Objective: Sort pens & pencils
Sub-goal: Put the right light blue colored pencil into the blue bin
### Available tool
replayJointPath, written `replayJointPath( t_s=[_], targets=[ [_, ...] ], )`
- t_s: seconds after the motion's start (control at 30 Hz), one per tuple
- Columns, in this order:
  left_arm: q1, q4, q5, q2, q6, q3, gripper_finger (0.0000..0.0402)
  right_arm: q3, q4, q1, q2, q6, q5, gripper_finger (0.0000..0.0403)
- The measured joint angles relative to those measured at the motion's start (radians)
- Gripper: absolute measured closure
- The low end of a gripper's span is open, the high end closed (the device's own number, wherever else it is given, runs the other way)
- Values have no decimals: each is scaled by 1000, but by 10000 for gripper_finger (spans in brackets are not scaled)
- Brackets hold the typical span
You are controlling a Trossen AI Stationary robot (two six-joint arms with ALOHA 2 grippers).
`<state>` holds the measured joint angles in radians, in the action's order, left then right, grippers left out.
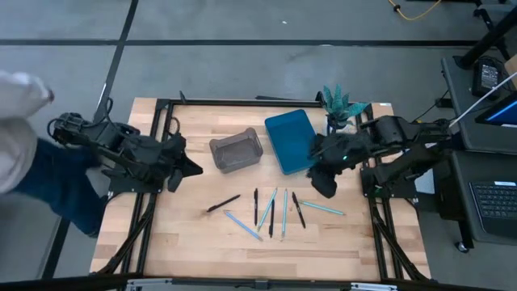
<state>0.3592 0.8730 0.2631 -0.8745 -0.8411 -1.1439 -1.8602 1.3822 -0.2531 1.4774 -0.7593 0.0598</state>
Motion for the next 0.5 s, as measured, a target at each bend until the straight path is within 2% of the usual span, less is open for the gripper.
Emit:
replayJointPath(
  t_s=[0.1,0.23,0.33,0.5],
  targets=[
    [42,52,50,-15,-117,-1,360,-2,202,-25,18,-195,46,313],
    [91,94,119,-35,-241,-1,360,63,138,-70,-7,-338,58,313],
    [118,96,164,-48,-298,-2,360,87,200,-103,-6,-476,73,313],
    [144,116,218,-81,-364,-2,360,188,188,-165,-10,-670,105,313]
  ],
)
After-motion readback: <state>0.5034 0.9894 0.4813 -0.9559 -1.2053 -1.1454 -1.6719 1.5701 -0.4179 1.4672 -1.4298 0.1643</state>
